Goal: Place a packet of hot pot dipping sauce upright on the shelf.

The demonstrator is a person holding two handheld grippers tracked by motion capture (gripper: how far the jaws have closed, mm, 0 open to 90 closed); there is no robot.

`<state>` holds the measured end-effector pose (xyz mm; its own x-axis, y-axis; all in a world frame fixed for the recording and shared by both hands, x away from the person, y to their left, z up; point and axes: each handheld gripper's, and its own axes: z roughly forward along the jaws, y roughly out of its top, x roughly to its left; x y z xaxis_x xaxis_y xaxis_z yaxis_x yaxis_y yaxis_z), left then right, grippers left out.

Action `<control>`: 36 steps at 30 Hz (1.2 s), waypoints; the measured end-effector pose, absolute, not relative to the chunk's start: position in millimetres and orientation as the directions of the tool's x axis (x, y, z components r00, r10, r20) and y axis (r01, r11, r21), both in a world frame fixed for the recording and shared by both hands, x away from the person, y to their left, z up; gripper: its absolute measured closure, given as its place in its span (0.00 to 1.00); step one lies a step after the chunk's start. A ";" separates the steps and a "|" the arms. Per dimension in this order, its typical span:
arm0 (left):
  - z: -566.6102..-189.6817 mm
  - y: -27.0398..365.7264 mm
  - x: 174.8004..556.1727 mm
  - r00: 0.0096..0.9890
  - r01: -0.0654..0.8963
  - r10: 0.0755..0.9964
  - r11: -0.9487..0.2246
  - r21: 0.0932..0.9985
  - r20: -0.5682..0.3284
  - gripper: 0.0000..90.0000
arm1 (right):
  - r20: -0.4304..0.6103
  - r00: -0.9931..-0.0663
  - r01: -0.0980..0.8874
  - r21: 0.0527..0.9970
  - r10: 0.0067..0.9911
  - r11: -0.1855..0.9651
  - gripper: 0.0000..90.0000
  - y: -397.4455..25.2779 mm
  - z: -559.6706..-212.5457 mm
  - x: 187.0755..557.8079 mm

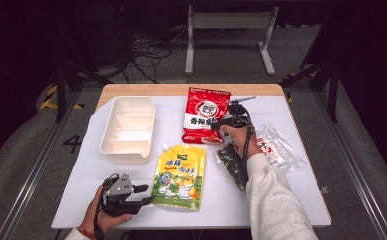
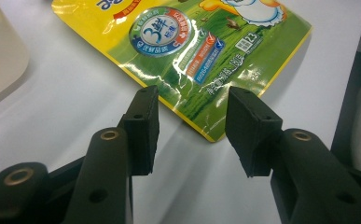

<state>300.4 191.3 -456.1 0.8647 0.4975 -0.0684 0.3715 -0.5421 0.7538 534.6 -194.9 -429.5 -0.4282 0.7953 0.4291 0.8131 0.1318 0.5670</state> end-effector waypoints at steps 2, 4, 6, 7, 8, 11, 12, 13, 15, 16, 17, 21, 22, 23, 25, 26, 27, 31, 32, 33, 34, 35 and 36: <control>-456.0 192.2 300.3 0.862 0.375 0.503 -0.539 0.754 -0.069 0.60 | 0.417 -0.456 0.796 0.586 0.787 0.151 0.88 -192.5 -426.9 532.5; -455.5 193.8 299.9 0.858 0.378 0.509 -0.532 0.758 -0.071 0.58 | 0.398 -0.477 0.778 0.606 0.784 0.166 0.90 -190.2 -424.3 530.3; -455.1 196.4 299.1 0.853 0.381 0.517 -0.521 0.764 -0.073 0.55 | 0.392 -0.496 0.758 0.630 0.775 0.167 0.92 -189.3 -418.4 526.5; -454.9 198.0 299.0 0.849 0.383 0.524 -0.520 0.763 -0.068 0.53 | 0.389 -0.503 0.751 0.639 0.772 0.167 0.92 -189.1 -416.1 525.1; -455.0 199.2 298.8 0.841 0.390 0.537 -0.516 0.763 -0.066 0.51 | 0.379 -0.511 0.740 0.651 0.771 0.170 0.93 -188.7 -413.1 523.3; -455.3 203.8 298.7 0.823 0.398 0.565 -0.515 0.759 -0.047 0.45 | 0.380 -0.544 0.715 0.676 0.748 0.177 0.93 -188.4 -405.5 518.5; -455.3 205.4 298.4 0.815 0.409 0.577 -0.507 0.758 -0.054 0.41 | 0.372 -0.551 0.706 0.685 0.747 0.179 0.93 -188.1 -403.3 516.9; -455.2 207.1 298.5 0.809 0.410 0.585 -0.504 0.760 -0.049 0.39 | 0.361 -0.558 0.693 0.697 0.747 0.182 0.94 -188.0 -401.1 515.3; -454.8 210.8 298.0 0.792 0.421 0.609 -0.488 0.764 -0.047 0.34 | 0.345 -0.566 0.672 0.719 0.748 0.177 0.94 -188.2 -396.0 511.9; -454.9 212.4 297.7 0.778 0.428 0.626 -0.470 0.772 -0.050 0.28 | 0.336 -0.570 0.660 0.731 0.750 0.175 0.94 -188.6 -393.6 510.6; -454.8 213.5 297.4 0.770 0.435 0.636 -0.463 0.772 -0.052 0.25 | 0.330 -0.578 0.646 0.743 0.747 0.172 0.94 -189.3 -390.6 509.2; -455.9 215.6 297.5 0.757 0.438 0.652 -0.456 0.775 -0.045 0.22 | 0.311 -0.581 0.607 0.781 0.752 0.146 0.94 -192.1 -382.0 505.4; -456.0 216.0 297.5 0.757 0.436 0.653 -0.457 0.775 -0.041 0.22 | 0.308 -0.585 0.593 0.794 0.750 0.136 0.94 -192.7 -380.0 504.7; -455.9 216.0 297.0 0.755 0.442 0.654 -0.452 0.775 -0.049 0.21 | 0.308 -0.589 0.579 0.805 0.747 0.124 0.94 -193.4 -377.9 503.9; -455.4 217.3 296.9 0.757 0.429 0.652 -0.454 0.781 -0.037 0.20 | 0.299 -0.596 0.546 0.831 0.745 0.104 0.94 -193.9 -373.3 502.4; -455.5 217.6 296.4 0.754 0.431 0.656 -0.445 0.785 -0.043 0.20 | 0.297 -0.598 0.538 0.837 0.745 0.098 0.94 -193.6 -371.6 501.6; -455.6 217.9 296.0 0.746 0.432 0.665 -0.437 0.789 -0.041 0.20 | 0.293 -0.599 0.526 0.846 0.745 0.091 0.94 -193.2 -369.8 500.8; -456.4 219.0 296.7 0.738 0.432 0.673 -0.426 0.795 -0.041 0.18 | 0.275 -0.612 0.484 0.872 0.742 0.076 0.94 -190.8 -365.2 498.8; -456.6 219.5 297.0 0.738 0.430 0.674 -0.431 0.793 -0.034 0.18 | 0.273 -0.616 0.476 0.877 0.739 0.072 0.94 -189.6 -363.7 498.3; -456.8 219.6 296.8 0.737 0.432 0.675 -0.430 0.793 -0.036 0.17 | 0.266 -0.624 0.463 0.883 0.735 0.074 0.94 -187.4 -361.2 497.8; -457.3 219.6 296.0 0.732 0.438 0.680 -0.425 0.792 -0.039 0.17 | 0.263 -0.629 0.456 0.887 0.731 0.073 0.94 -185.9 -359.2 497.1; -457.7 219.6 295.6 0.730 0.439 0.682 -0.424 0.792 -0.040 0.17 | 0.257 -0.632 0.447 0.892 0.731 0.073 0.94 -183.8 -356.5 496.8; -458.1 219.6 295.0 0.729 0.443 0.683 -0.423 0.791 -0.044 0.17 | 0.250 -0.635 0.439 0.896 0.731 0.074 0.94 -182.5 -354.6 496.8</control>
<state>295.0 219.6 -458.1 0.7295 0.6826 -0.0435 0.4428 -0.4227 0.7907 496.8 -182.5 -354.6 -0.6348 0.7310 0.2504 0.4386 0.0742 0.8956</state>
